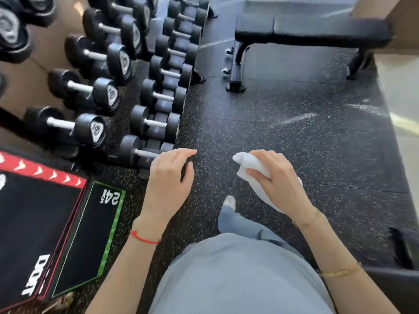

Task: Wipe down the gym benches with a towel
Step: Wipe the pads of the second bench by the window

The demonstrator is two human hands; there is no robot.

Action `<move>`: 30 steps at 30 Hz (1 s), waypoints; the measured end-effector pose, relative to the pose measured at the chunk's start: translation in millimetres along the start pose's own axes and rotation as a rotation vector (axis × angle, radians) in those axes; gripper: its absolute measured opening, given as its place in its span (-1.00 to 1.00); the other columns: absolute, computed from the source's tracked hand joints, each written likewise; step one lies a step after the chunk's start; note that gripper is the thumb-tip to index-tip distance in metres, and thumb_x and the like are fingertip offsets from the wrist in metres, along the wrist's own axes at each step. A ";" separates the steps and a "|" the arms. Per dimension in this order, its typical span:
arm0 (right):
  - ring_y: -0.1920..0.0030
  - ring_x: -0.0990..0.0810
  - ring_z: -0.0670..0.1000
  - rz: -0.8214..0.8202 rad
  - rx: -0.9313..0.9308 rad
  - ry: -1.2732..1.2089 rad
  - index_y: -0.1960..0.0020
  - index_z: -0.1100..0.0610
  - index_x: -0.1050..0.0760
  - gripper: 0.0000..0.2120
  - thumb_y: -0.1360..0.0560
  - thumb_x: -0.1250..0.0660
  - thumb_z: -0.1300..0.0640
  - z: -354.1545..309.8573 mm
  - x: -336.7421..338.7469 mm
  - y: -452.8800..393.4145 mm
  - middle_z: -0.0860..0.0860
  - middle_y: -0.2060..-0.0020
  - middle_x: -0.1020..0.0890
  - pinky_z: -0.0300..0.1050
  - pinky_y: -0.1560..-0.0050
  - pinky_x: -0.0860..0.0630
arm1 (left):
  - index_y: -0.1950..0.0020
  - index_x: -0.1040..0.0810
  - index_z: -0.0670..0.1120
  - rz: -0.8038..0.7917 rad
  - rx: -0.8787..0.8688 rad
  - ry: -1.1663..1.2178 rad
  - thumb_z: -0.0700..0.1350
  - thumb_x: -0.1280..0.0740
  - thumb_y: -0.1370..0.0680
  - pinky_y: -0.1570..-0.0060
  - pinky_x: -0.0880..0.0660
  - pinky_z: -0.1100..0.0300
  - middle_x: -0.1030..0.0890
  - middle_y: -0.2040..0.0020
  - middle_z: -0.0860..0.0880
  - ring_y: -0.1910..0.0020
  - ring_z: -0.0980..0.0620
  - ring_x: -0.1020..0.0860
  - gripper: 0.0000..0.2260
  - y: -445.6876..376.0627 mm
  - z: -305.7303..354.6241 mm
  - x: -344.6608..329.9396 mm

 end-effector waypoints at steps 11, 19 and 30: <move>0.05 -0.45 0.05 0.092 -0.087 0.025 -0.25 0.03 -0.47 -0.65 -0.58 -0.18 -0.14 72.1 58.8 -167.4 -0.03 0.02 -0.55 0.02 -0.05 -0.41 | -0.25 -0.59 -0.11 -0.065 -0.154 0.077 -0.24 -0.29 -0.58 -0.27 -0.44 -0.07 -0.63 -0.18 -0.01 -0.20 -0.03 -0.56 -0.75 -221.6 34.2 -41.3; 0.06 -0.45 0.07 0.154 -0.125 0.022 -0.23 0.06 -0.48 -0.70 -0.58 -0.27 -0.07 134.4 74.9 -302.2 0.00 0.04 -0.55 0.03 -0.04 -0.41 | -0.26 -0.57 -0.08 -0.080 -0.195 0.097 -0.21 -0.27 -0.59 -0.26 -0.44 -0.08 -0.62 -0.19 0.01 -0.20 -0.01 -0.56 -0.74 -375.7 24.2 -87.0; 0.04 -0.46 0.06 0.210 -0.136 0.018 -0.25 0.05 -0.50 -0.70 -0.58 -0.27 -0.05 205.4 142.8 -529.8 -0.02 0.05 -0.56 0.06 -0.07 -0.41 | -0.25 -0.58 -0.10 -0.070 -0.264 0.114 -0.22 -0.27 -0.59 -0.27 -0.44 -0.09 -0.63 -0.18 -0.01 -0.20 -0.03 -0.56 -0.75 -633.1 43.7 -113.2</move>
Point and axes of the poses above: each hand's wrist, its own y-axis away from the middle knuckle, its own x-axis out of the back of the hand, z = x × y, the point moved 1 cm from there along -y, towards the middle knuckle
